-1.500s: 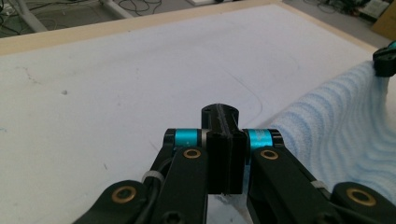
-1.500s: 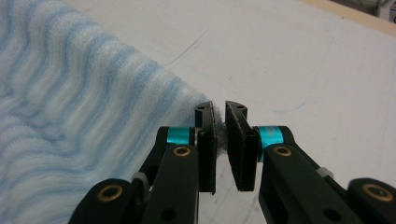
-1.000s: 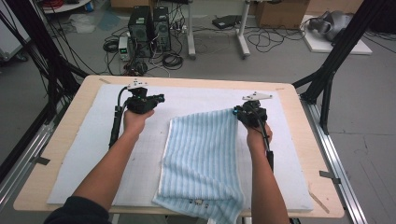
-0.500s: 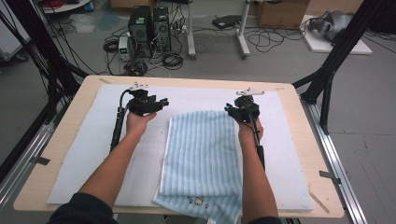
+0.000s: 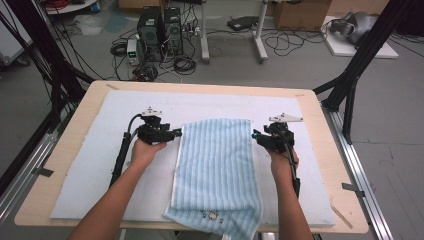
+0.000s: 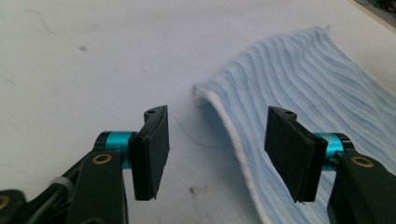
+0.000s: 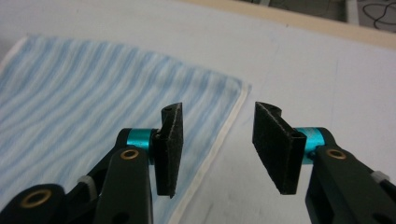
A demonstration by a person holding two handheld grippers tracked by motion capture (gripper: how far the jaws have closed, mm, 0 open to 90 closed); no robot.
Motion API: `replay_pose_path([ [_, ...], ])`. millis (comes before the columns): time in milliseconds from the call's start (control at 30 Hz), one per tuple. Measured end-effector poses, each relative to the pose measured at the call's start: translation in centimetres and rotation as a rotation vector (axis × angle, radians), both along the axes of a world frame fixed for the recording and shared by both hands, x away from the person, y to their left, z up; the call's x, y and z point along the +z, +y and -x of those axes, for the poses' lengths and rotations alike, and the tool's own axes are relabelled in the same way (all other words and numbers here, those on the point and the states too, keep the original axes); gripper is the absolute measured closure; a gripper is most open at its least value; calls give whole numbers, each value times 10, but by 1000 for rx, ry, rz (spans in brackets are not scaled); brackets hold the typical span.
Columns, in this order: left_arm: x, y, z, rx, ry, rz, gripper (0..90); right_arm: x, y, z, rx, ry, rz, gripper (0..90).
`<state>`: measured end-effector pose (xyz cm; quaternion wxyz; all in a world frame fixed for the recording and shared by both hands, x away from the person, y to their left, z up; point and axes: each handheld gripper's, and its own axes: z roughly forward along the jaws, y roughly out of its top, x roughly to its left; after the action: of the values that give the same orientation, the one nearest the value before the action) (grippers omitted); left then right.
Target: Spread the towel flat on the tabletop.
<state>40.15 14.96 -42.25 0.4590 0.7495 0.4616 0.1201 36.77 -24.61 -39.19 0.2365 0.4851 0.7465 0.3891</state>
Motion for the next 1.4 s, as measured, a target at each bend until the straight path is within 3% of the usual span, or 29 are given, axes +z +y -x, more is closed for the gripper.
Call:
replay_pose_path([
  [100,-12,-15,4,-49,31,-48,417,-11,-2,10,13,27,-7,508],
  [233,-25,-32,3,-64,50,-81,454,-25,2,18,31,77,20,495],
  [267,-25,-36,5,-54,11,-122,472,-28,3,19,40,78,20,495],
  [333,-25,-41,6,-39,-29,-194,608,-32,8,19,49,101,25,489],
  [367,-25,-40,3,-61,-25,-170,765,-34,10,18,51,111,33,488],
  [400,-25,-40,1,-48,-14,-160,872,-36,13,16,58,129,47,489],
  [467,-26,-39,-4,-29,-29,-176,880,-41,18,12,65,153,69,543],
  [533,-27,-34,-10,14,-17,-138,882,-48,23,8,78,180,92,607],
  [600,-28,-30,-16,37,-15,-126,883,-49,21,3,71,178,41,788],
  [633,-27,-29,-18,43,-16,-132,883,-49,22,1,77,177,40,849],
  [733,-26,-24,-30,90,-34,-121,884,-48,28,-11,99,174,59,869],
  [867,-29,-14,-43,146,-19,-101,883,-48,39,-35,85,162,71,870],
  [1033,-26,-4,-56,196,-56,-111,883,-49,55,-63,78,131,83,869],
  [1133,-24,-1,-57,206,-89,-101,875,-49,59,-70,64,131,67,850],
  [1167,-25,-1,-57,213,-78,-100,830,-49,60,-69,56,131,66,823],
  [1233,-26,3,-57,216,-51,-73,589,-44,58,-64,44,135,46,721],
  [1267,-26,3,-56,206,-49,-58,555,-40,57,-61,43,133,47,673],
  [1333,-22,1,-52,172,-68,-68,455,-32,53,-51,41,100,41,606],
  [1400,-18,1,-47,146,-89,-40,427,-27,49,-41,50,76,35,528],
])
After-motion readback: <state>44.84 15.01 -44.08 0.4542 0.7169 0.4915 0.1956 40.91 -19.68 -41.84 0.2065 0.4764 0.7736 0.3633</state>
